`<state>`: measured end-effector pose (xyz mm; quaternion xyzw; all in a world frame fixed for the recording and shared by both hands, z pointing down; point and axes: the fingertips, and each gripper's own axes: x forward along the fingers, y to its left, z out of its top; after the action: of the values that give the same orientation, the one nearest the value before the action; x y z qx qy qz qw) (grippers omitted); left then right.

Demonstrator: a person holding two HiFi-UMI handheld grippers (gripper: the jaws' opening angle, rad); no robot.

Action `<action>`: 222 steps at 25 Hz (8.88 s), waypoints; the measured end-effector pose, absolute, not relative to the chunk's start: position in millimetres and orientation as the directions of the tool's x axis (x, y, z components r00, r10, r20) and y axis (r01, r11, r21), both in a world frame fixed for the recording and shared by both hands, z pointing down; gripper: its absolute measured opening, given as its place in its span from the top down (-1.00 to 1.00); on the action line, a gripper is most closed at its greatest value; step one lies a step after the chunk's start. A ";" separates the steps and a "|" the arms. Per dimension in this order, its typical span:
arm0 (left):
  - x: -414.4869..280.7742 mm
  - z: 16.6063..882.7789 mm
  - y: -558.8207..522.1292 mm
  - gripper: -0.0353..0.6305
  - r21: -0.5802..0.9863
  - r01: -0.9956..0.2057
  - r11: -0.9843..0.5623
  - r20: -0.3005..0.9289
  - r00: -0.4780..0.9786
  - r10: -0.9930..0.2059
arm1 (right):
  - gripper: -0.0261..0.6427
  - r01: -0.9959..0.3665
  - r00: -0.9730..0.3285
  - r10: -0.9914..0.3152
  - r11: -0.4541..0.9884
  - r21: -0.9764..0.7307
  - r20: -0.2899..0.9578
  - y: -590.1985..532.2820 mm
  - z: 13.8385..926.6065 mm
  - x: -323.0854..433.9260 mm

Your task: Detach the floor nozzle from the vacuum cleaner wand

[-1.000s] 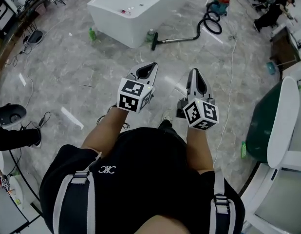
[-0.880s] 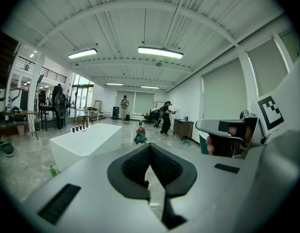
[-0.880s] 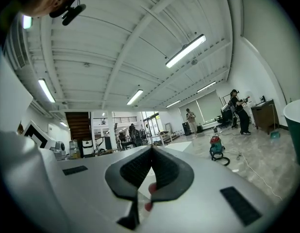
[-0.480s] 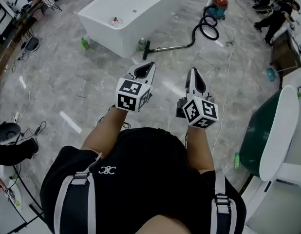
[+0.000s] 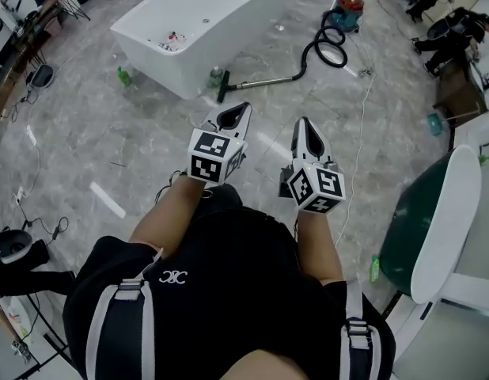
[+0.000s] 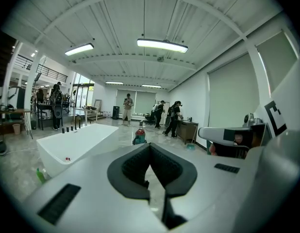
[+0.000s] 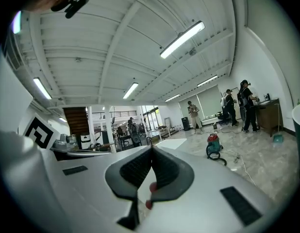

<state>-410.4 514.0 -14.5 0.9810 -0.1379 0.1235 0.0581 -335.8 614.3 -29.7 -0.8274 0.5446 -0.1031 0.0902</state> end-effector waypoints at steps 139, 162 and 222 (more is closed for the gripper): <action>-6.9 820.8 -51.8 -0.06 0.608 -0.781 0.144 0.793 0.586 -0.166 | 0.40 -0.472 -0.249 -0.173 0.881 0.036 0.953 -41.3 904.8 131.9; -51.8 771.0 -182.9 0.63 0.683 -0.653 0.326 0.688 0.427 -0.587 | 0.43 -0.463 -0.696 0.075 0.714 -0.526 0.714 -13.5 782.7 59.1; -31.7 718.6 -108.5 0.62 0.822 -0.510 0.254 0.549 0.588 -0.594 | 0.75 -0.127 -0.669 0.553 0.574 -0.809 0.497 72.7 756.0 10.5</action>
<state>-31.7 -108.5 718.6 0.6098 -0.4527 -0.0324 0.6498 10.5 72.7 756.0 0.1330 0.7994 -0.4421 -0.3845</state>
